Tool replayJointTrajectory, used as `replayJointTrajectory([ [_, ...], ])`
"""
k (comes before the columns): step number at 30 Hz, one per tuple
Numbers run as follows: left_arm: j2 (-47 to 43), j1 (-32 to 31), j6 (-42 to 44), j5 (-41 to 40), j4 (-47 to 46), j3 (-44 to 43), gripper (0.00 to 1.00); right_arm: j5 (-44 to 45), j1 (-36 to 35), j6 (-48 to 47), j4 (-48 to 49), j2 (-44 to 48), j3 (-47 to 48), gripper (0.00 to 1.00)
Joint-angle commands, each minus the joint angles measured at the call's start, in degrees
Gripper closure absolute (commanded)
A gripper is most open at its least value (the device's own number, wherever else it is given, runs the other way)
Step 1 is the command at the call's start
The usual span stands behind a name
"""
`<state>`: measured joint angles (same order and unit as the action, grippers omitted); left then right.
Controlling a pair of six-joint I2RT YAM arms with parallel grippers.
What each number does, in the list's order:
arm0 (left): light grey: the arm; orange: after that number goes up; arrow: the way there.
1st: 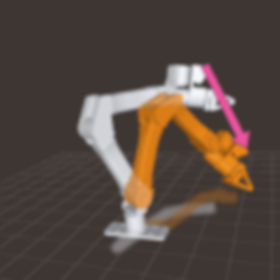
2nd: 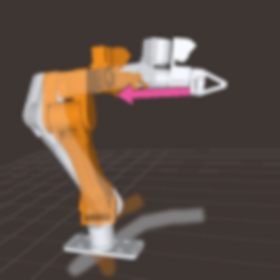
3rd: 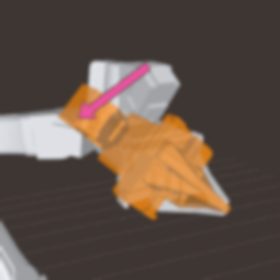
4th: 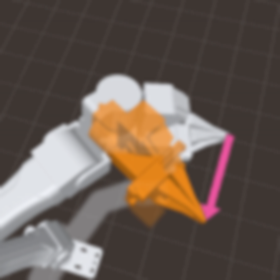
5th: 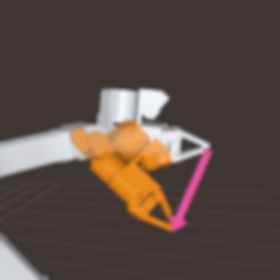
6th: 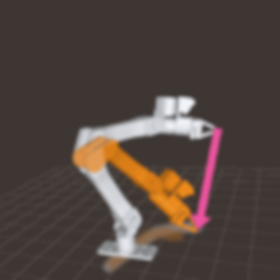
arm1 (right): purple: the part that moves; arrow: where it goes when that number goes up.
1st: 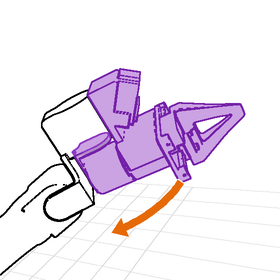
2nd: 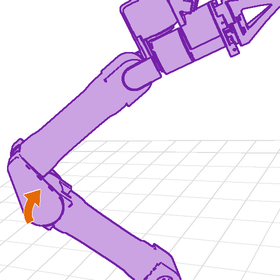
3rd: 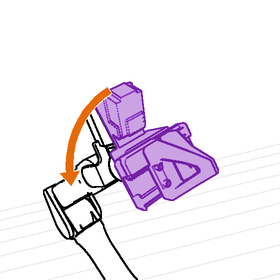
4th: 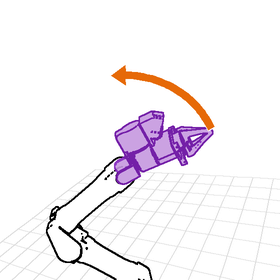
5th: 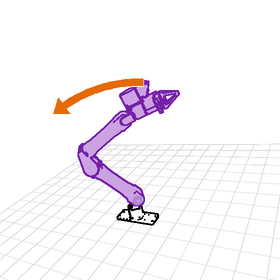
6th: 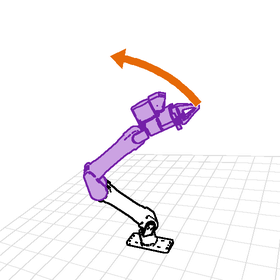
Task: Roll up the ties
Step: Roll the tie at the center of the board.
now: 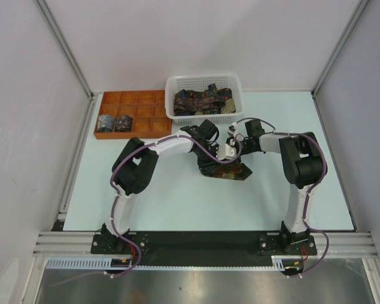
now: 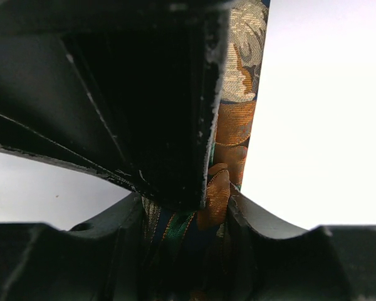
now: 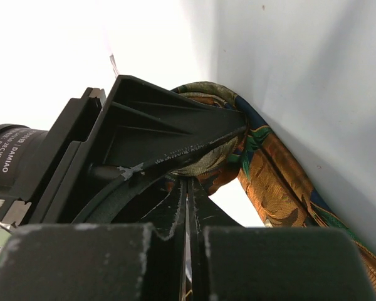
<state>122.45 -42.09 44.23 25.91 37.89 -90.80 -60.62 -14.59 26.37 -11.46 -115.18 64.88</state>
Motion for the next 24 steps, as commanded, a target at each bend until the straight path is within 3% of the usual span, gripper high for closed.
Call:
replayJointTrajectory([
  [1, 0.15, 0.95, -1.34, -1.04, 5.88, 2.30, 0.84, 7.88, -0.09, -6.15, -6.02, -2.69, -0.02, 1.00],
  [7, -0.55, 1.57, -2.39, -0.51, 4.83, 1.86, 0.78, 11.75, 1.58, -8.18, -8.14, -2.60, -0.02, 1.00],
  [12, -0.46, 1.74, -2.22, 0.01, 4.82, 1.68, 0.85, 10.70, 2.98, -8.35, -8.05, -2.25, -0.11, 1.00],
  [16, -0.11, 1.74, -2.04, 0.54, 5.26, 1.42, 0.89, 4.40, 3.43, -5.55, -4.63, -1.89, -0.81, 1.00],
  [17, -0.11, 1.74, -2.04, 0.54, 5.18, 1.33, 0.90, 3.15, 3.51, -4.76, -3.23, -1.90, -0.81, 0.97],
  [18, -0.02, 1.74, -1.87, 0.54, 5.26, 1.33, 0.90, 2.01, 3.52, -3.71, -1.91, -1.81, -1.07, 0.84],
  [21, 0.07, 1.74, -1.78, 0.63, 5.53, 1.16, 0.91, -0.90, 3.34, 1.83, 4.94, -0.32, -3.09, 0.58],
  [24, 0.07, 1.83, -1.60, 0.63, 5.79, 1.33, 0.91, -1.95, 2.46, 4.91, 8.82, 0.57, -3.97, 0.50],
])
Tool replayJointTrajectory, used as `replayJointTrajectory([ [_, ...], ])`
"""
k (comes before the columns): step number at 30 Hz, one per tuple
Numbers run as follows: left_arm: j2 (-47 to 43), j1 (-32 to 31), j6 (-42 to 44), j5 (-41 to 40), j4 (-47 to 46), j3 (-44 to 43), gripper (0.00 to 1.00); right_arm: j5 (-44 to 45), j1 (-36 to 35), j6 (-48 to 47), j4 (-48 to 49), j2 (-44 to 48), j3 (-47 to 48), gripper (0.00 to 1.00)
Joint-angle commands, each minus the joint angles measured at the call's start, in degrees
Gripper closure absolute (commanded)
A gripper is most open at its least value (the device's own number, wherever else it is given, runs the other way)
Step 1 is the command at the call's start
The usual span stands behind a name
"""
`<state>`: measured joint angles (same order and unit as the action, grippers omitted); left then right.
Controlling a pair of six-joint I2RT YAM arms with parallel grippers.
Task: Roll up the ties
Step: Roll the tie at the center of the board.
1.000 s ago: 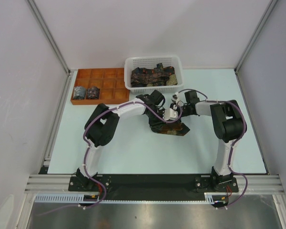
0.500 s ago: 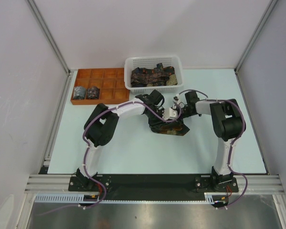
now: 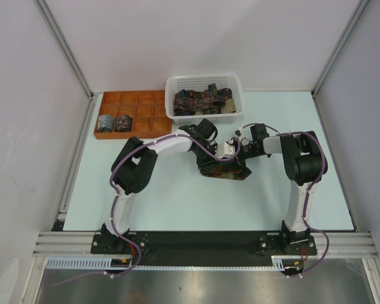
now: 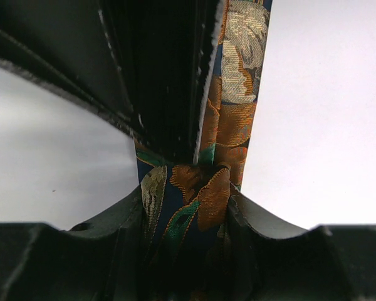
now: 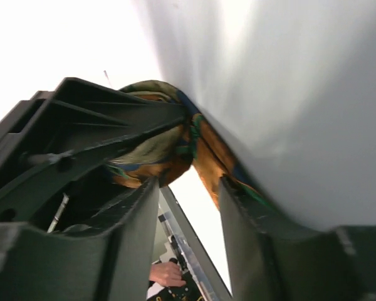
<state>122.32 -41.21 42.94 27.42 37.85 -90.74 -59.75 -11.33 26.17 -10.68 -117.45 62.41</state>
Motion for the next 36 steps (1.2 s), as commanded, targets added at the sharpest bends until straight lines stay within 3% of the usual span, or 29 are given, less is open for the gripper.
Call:
replayJointTrajectory([
  [1, 0.11, 0.96, -0.40, -0.79, 5.84, 1.27, 0.91, -3.35, -1.32, 5.90, 9.08, 2.84, -1.85, 0.50],
  [13, -0.24, 1.13, -0.22, -0.70, 5.84, 1.97, 0.91, -6.17, -2.82, 21.63, 34.29, 2.84, -8.53, 0.43],
  [22, -0.15, 1.13, -0.22, -0.70, 5.84, 1.97, 0.91, -6.79, -4.14, 27.61, 41.96, 2.40, -10.82, 0.42],
  [25, -0.07, 1.13, -0.31, -0.70, 6.01, 2.06, 0.91, -6.44, -4.58, 26.05, 40.05, 1.96, -10.56, 0.43],
  [28, -0.07, 1.13, -0.31, -0.61, 5.92, 1.97, 0.91, -5.21, -4.66, 22.97, 34.08, 1.08, -9.86, 0.56],
  [29, -0.15, 1.13, -0.31, -0.70, 6.01, 1.97, 0.91, -4.16, -4.66, 18.87, 31.18, 0.39, -8.46, 0.69],
  [33, -0.33, 1.22, -0.66, -0.70, 5.75, 2.15, 0.85, -1.87, -4.58, 10.31, 18.18, -0.06, -6.08, 1.00],
  [35, -0.59, 1.40, -1.01, -0.53, 5.31, 2.32, 0.81, -0.38, -4.22, 7.07, 15.70, -0.06, -5.64, 1.00],
  [36, -0.77, 1.40, -1.19, -0.53, 5.14, 2.32, 0.73, -0.11, -4.14, 6.18, 13.25, -0.24, -5.46, 1.00],
])
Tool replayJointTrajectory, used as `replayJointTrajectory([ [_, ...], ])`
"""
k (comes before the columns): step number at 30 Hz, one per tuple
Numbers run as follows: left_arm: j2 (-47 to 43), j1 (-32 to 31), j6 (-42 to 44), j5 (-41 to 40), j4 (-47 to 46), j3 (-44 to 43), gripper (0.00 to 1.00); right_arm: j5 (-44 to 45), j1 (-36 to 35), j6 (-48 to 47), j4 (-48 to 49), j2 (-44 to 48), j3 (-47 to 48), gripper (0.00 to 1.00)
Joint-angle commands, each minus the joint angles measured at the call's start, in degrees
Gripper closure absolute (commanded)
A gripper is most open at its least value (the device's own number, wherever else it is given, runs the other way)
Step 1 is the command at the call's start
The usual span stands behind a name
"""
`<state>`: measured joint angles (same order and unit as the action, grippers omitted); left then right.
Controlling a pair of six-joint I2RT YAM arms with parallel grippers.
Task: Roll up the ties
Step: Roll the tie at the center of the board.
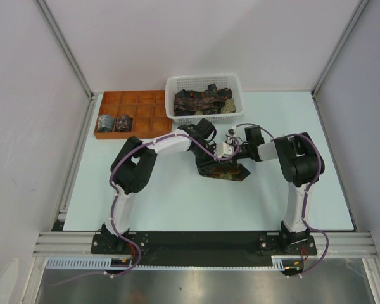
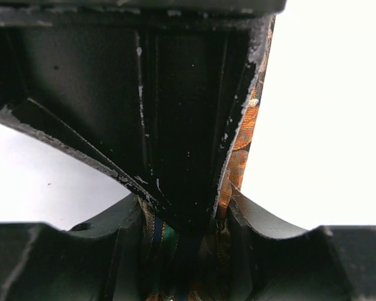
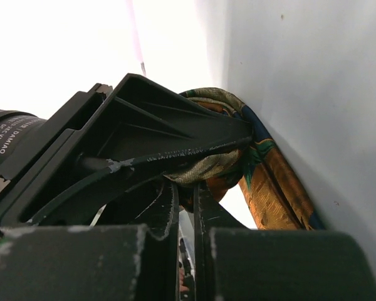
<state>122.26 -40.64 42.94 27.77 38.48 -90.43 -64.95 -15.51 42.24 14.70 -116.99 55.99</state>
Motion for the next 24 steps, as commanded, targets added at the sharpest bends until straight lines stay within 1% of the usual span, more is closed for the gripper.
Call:
replayJointTrajectory([
  [1, -1.40, 1.00, -1.45, -0.79, 4.33, 2.10, 0.69, 6.23, 0.13, -11.20, -13.72, -0.70, 1.14, 1.00],
  [2, -1.84, 1.18, -1.71, -0.18, 3.45, 2.36, 0.58, 6.58, 0.30, -13.30, -14.34, -0.78, 1.66, 1.00],
  [3, -2.80, 1.35, -2.24, 0.35, 2.66, 2.80, 0.53, 6.85, 0.30, -14.37, -18.18, -0.87, 1.76, 1.00],
  [4, -4.73, 1.79, -2.59, 0.96, 0.83, 3.94, 0.48, 7.72, 0.39, -15.33, -19.43, -0.79, 1.93, 1.00],
  [5, -5.79, 2.06, -2.77, 1.84, -0.06, 4.38, 0.40, 8.25, 0.65, -16.30, -21.97, -0.70, 2.19, 1.00],
  [7, -8.33, 2.67, -3.65, 2.81, -2.25, 5.44, 0.34, 9.83, 0.92, -18.85, -23.92, -0.52, 2.37, 1.00],
  [8, -8.96, 2.94, -3.91, 3.34, -2.96, 5.62, 0.28, 10.45, 1.53, -19.64, -25.06, -0.43, 2.37, 1.00],
  [12, -11.07, 3.46, -5.32, 4.05, -4.90, 6.23, 0.24, 12.74, 2.76, -22.64, -29.46, -0.43, 2.72, 1.00],
  [14, -12.04, 3.47, -5.32, 3.96, -6.48, 7.37, 0.17, 14.49, 3.20, -23.60, -30.43, -0.52, 3.16, 1.00],
  [15, -12.04, 3.47, -5.06, 4.31, -6.66, 7.81, 0.16, 14.93, 3.29, -23.69, -30.52, -0.69, 3.34, 1.00],
  [21, -11.16, 3.29, -1.90, 6.68, -6.49, 8.34, 0.13, 18.62, 3.73, -25.27, -33.85, -2.01, 6.24, 1.00],
  [24, -10.81, 2.76, 0.91, 9.49, -6.40, 8.34, 0.12, 19.94, 4.08, -26.33, -36.75, -2.63, 7.64, 1.00],
])
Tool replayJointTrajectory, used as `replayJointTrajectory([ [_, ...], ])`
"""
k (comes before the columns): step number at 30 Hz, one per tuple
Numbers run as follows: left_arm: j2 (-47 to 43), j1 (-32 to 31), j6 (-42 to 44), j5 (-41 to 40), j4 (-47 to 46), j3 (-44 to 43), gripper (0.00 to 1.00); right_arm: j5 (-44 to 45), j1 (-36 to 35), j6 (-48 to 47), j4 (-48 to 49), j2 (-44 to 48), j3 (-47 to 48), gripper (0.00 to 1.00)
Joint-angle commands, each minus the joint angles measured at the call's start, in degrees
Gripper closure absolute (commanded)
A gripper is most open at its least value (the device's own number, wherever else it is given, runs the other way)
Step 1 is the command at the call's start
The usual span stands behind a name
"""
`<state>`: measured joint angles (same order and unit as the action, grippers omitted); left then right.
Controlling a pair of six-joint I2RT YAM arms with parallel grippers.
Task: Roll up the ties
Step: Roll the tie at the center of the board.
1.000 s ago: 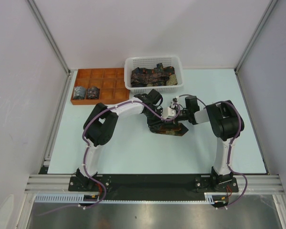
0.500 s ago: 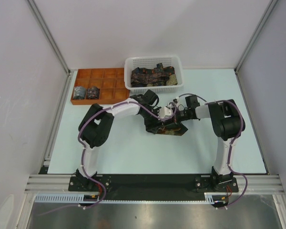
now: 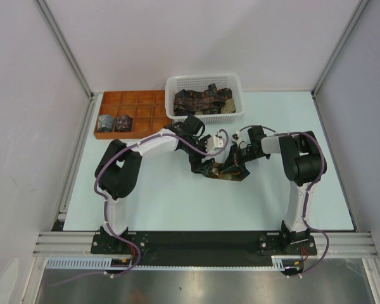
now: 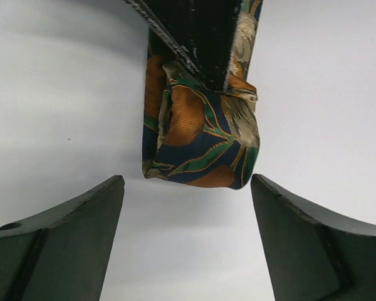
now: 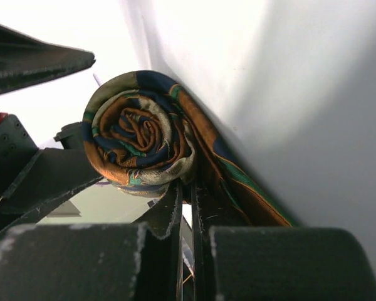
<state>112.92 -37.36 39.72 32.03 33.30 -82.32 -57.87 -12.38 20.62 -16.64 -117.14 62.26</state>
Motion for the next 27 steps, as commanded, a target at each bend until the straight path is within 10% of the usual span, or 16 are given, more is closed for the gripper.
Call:
replayJointTrajectory([
  [1, -1.48, -0.69, 5.09, 6.19, -1.22, 0.23, 0.11, 13.39, 1.13, -4.97, -6.55, -2.48, 1.63, 1.00],
  [15, 3.97, -4.74, 9.84, -1.36, -5.70, -2.75, 0.11, 19.98, -0.27, -10.86, -15.44, -6.08, 7.87, 1.00],
  [27, 5.21, -6.49, 3.87, 0.14, -4.30, -3.99, 0.59, 12.79, -4.48, -9.38, -10.71, -7.93, 8.32, 1.00],
])
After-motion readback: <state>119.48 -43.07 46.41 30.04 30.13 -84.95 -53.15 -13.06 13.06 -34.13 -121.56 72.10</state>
